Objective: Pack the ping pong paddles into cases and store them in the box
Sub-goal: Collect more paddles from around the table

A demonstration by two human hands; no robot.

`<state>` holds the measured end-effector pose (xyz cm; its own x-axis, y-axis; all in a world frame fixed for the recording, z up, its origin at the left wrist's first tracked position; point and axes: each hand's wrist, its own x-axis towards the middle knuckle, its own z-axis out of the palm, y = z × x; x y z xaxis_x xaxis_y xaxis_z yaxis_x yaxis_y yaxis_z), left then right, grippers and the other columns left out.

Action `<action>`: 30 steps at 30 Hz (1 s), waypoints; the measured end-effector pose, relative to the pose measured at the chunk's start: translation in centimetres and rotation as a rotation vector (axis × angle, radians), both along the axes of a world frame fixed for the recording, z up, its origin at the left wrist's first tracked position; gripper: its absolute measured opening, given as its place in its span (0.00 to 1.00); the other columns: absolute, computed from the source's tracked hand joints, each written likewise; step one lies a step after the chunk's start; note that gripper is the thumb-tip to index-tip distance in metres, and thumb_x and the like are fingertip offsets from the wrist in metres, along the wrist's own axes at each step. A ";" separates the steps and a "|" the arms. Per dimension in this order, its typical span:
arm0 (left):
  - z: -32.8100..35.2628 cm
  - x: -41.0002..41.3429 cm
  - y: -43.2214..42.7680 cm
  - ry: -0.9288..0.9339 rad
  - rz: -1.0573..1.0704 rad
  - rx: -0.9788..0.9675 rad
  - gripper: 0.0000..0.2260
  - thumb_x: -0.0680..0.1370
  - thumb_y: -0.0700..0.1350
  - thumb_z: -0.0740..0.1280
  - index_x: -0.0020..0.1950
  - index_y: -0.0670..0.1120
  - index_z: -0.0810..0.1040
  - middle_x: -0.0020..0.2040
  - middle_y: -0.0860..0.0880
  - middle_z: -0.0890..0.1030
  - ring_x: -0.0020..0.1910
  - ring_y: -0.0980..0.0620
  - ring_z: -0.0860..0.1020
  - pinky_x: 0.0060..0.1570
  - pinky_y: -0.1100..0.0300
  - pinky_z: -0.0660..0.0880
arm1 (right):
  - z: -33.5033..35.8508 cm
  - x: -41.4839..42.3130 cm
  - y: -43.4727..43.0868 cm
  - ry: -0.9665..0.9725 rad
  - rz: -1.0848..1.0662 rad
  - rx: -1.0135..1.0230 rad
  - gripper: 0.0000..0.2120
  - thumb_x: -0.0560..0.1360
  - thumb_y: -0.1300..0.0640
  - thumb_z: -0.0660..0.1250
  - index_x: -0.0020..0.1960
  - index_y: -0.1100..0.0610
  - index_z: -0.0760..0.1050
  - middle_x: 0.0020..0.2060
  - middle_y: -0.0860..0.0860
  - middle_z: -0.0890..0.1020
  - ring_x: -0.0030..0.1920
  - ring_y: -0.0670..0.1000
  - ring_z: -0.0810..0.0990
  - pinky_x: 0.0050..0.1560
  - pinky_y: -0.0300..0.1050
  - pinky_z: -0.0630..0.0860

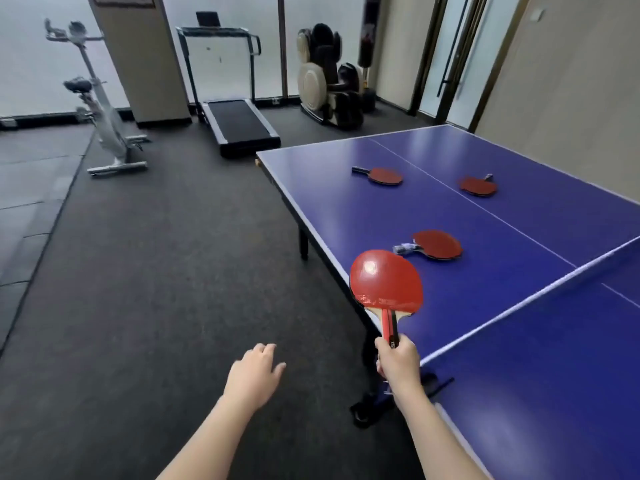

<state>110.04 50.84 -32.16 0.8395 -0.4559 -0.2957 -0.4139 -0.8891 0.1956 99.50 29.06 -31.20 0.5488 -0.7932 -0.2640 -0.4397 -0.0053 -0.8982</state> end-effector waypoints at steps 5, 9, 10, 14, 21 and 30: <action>-1.5 5.5 3.7 0.050 -0.064 0.041 0.23 0.82 0.56 0.55 0.75 0.47 0.62 0.69 0.49 0.69 0.67 0.47 0.70 0.61 0.52 0.70 | -0.6 5.1 4.0 0.016 -0.016 0.059 0.08 0.73 0.61 0.64 0.35 0.56 0.69 0.18 0.47 0.71 0.19 0.47 0.69 0.28 0.44 0.69; -2.2 9.9 4.5 0.066 -0.084 0.023 0.24 0.82 0.56 0.54 0.75 0.47 0.61 0.70 0.49 0.69 0.68 0.48 0.69 0.61 0.52 0.70 | -1.5 8.1 5.3 0.042 -0.046 0.090 0.07 0.73 0.61 0.64 0.36 0.57 0.69 0.23 0.51 0.72 0.22 0.48 0.70 0.29 0.45 0.70; -2.4 11.1 4.4 0.068 -0.086 0.021 0.24 0.82 0.56 0.54 0.75 0.47 0.61 0.70 0.49 0.69 0.68 0.48 0.69 0.61 0.52 0.70 | -1.6 9.1 5.3 0.049 -0.053 0.091 0.07 0.73 0.61 0.64 0.37 0.58 0.70 0.24 0.51 0.72 0.22 0.49 0.70 0.29 0.45 0.70; -3.0 16.2 3.0 0.066 -0.093 0.007 0.23 0.82 0.56 0.54 0.74 0.47 0.62 0.70 0.49 0.69 0.68 0.48 0.69 0.61 0.52 0.69 | -2.4 13.7 4.5 0.070 -0.059 0.074 0.08 0.73 0.61 0.64 0.35 0.57 0.69 0.25 0.51 0.72 0.21 0.48 0.70 0.29 0.45 0.70; -2.5 27.3 -2.9 0.040 -0.119 -0.015 0.23 0.82 0.56 0.55 0.74 0.46 0.63 0.69 0.48 0.70 0.68 0.47 0.70 0.61 0.51 0.69 | -3.3 24.6 0.5 0.078 -0.007 0.046 0.09 0.73 0.60 0.64 0.35 0.55 0.68 0.26 0.51 0.73 0.22 0.47 0.71 0.25 0.41 0.68; -1.3 40.8 -10.5 0.012 -0.161 -0.056 0.22 0.82 0.55 0.56 0.73 0.46 0.64 0.68 0.48 0.72 0.66 0.46 0.71 0.61 0.52 0.69 | -3.5 37.7 -5.6 0.096 0.015 0.046 0.05 0.75 0.58 0.65 0.42 0.59 0.71 0.33 0.54 0.75 0.27 0.49 0.74 0.25 0.38 0.69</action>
